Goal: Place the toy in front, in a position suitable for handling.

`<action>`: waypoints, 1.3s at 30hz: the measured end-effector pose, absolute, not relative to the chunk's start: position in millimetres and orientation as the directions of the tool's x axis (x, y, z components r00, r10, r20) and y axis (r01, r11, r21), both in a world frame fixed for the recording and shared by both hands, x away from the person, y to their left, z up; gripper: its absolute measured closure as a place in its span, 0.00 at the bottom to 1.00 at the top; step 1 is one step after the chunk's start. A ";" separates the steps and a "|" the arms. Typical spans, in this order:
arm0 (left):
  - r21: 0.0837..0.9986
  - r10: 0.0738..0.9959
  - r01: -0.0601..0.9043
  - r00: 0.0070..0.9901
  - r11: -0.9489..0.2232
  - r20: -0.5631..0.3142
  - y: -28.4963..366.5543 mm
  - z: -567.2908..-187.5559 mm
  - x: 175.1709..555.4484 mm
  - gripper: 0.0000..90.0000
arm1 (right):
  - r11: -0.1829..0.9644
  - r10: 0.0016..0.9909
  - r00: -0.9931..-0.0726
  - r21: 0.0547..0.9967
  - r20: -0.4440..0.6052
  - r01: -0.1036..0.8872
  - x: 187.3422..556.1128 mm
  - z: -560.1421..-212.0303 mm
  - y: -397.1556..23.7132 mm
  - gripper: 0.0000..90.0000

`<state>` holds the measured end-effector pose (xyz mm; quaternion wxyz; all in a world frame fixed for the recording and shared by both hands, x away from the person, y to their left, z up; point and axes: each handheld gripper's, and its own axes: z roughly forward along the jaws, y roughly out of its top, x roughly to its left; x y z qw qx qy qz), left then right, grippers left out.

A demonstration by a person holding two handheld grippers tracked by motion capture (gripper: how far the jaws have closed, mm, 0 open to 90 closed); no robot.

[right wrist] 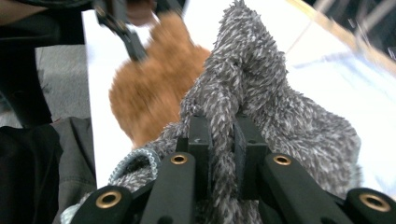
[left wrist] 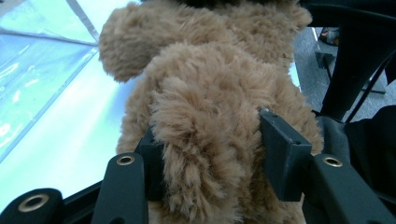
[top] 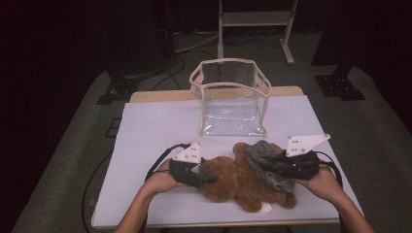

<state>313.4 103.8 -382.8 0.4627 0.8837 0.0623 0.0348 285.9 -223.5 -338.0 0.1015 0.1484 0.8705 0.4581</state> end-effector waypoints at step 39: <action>0.821 0.084 0.015 0.996 -0.571 0.041 95.3 -383.0 304.1 0.51 | 0.611 0.320 -0.945 0.778 -0.068 0.151 308.0 -332.3 -175.2 0.88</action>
